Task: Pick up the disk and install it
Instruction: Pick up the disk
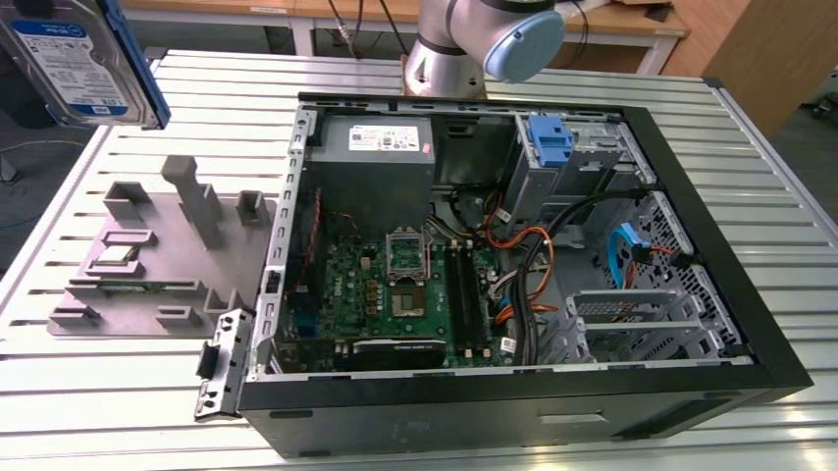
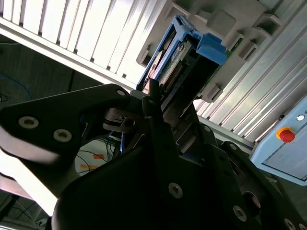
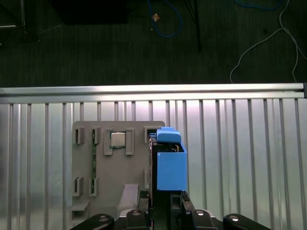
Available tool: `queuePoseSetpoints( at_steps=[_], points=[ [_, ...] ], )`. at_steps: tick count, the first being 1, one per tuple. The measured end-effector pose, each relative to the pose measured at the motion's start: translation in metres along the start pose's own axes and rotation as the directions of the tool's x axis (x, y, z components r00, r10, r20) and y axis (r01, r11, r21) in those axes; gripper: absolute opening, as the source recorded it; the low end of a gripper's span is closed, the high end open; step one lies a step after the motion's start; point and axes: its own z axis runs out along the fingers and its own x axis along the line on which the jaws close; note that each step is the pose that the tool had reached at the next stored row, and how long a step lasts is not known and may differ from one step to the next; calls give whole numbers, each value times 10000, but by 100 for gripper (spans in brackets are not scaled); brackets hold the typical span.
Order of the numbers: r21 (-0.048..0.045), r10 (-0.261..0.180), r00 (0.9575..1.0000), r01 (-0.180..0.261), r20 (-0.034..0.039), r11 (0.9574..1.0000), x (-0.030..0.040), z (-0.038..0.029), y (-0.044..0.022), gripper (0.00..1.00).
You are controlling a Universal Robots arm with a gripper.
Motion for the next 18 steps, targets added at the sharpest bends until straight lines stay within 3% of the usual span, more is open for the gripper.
queuePoseSetpoints(
  at_steps=[10, 18],
  points=[
    [0, 0, 10000, 0, 0, 10000, -1, -11, 0, 35],
    [0, 1, 10000, -1, 0, 10000, -3, -59, 3, 35]
  ],
)
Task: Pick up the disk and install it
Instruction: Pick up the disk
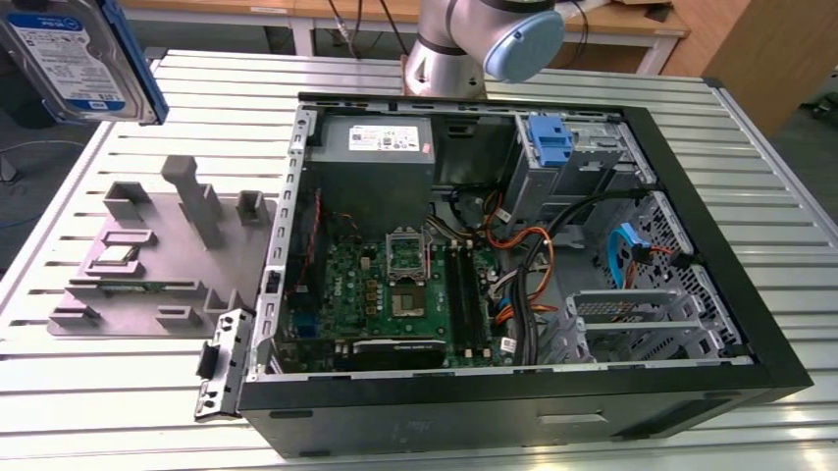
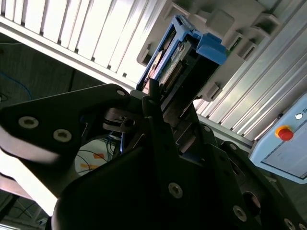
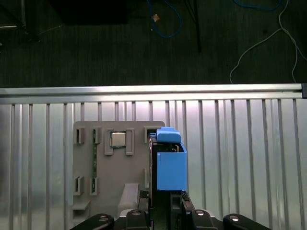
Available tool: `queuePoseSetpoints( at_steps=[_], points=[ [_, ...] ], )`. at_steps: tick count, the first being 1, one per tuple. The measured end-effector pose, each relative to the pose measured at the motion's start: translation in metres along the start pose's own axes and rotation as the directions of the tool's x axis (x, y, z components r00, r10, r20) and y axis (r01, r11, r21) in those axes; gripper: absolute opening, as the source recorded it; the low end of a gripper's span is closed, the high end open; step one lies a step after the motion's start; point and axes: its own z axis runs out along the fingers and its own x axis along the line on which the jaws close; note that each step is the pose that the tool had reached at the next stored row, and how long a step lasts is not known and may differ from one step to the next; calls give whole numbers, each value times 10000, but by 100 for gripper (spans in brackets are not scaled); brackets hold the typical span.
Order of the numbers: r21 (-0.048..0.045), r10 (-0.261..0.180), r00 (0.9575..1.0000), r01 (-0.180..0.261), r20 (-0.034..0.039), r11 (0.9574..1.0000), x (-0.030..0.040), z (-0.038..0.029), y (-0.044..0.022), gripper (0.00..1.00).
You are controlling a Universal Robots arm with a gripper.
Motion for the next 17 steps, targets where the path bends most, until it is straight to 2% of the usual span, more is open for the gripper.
queuePoseSetpoints(
  at_steps=[7, 17],
  points=[
    [0, 0, 10000, 0, 0, 10000, -4, -66, 3, 35],
    [-1, 0, 10000, 0, -1, 10000, -5, -87, 4, 35]
  ],
)
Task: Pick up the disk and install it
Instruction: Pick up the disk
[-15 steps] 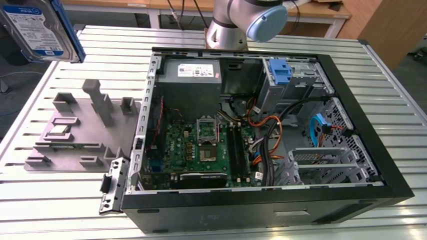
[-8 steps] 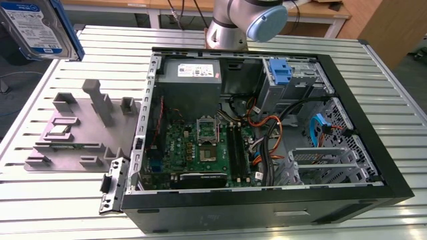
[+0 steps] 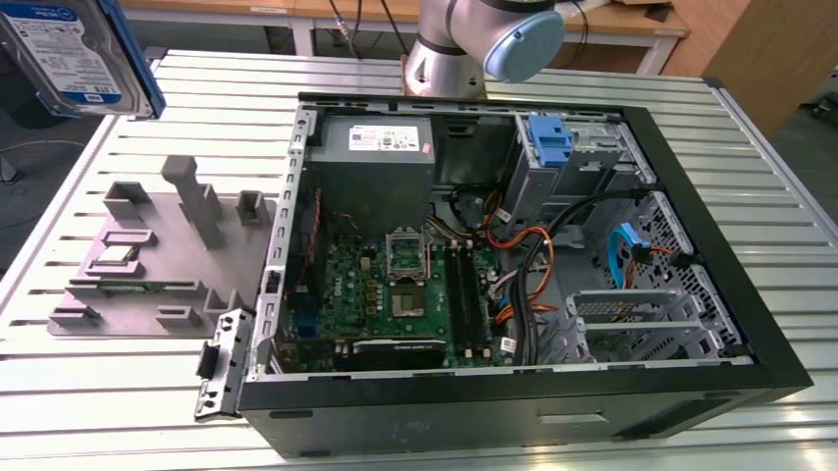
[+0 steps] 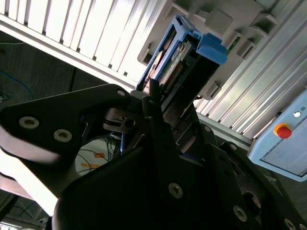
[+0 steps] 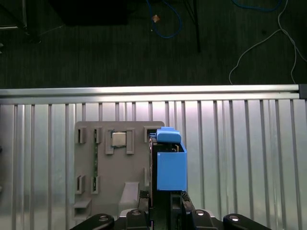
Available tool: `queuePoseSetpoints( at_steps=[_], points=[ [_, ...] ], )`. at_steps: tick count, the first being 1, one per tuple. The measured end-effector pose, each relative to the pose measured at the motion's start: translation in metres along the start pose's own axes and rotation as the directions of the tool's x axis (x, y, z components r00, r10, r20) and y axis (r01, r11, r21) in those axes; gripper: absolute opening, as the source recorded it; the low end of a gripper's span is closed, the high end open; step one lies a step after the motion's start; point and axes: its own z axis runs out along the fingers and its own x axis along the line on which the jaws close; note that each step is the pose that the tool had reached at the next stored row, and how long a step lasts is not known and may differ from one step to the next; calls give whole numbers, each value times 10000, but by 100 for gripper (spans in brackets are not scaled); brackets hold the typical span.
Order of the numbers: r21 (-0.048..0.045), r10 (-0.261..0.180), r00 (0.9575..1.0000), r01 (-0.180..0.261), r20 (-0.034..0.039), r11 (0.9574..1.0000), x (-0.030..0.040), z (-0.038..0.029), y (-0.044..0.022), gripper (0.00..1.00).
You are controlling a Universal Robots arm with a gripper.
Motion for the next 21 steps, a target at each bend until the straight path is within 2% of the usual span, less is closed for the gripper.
queuePoseSetpoints(
  at_steps=[13, 21],
  points=[
    [1, 0, 10000, 0, 1, 10000, -6, -112, 5, 35],
    [-1, 1, 10000, -1, 0, 10000, -7, -125, 6, 35]
  ],
)
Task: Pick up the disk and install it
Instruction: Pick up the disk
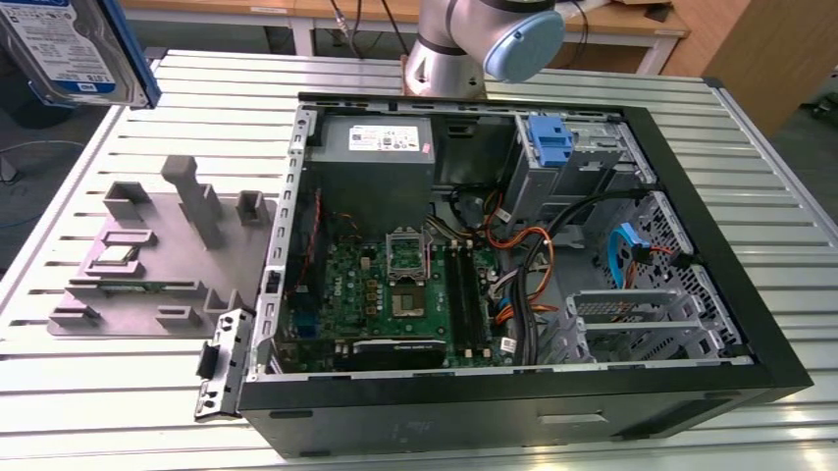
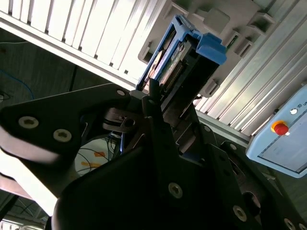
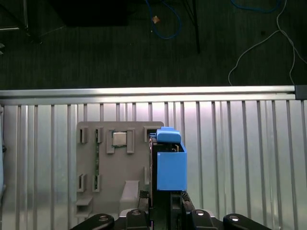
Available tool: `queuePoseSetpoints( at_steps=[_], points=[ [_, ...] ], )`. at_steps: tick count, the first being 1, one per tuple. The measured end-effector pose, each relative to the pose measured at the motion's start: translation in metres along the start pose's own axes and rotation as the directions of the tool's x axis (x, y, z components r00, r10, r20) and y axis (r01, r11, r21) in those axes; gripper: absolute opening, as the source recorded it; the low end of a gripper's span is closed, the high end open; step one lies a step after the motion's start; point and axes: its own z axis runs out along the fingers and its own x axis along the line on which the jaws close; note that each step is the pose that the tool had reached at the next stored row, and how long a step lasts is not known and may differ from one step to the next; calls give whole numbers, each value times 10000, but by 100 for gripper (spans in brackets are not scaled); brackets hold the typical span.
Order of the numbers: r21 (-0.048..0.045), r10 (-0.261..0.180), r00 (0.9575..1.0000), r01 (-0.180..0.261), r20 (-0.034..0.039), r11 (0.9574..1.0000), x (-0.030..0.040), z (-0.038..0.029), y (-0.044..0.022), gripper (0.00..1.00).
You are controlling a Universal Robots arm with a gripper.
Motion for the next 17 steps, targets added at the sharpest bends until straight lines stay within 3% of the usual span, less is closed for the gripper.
queuePoseSetpoints(
  at_steps=[17],
  points=[
    [2, 0, 10000, 0, 1, 10000, -6, -102, 4, 35]
  ],
)
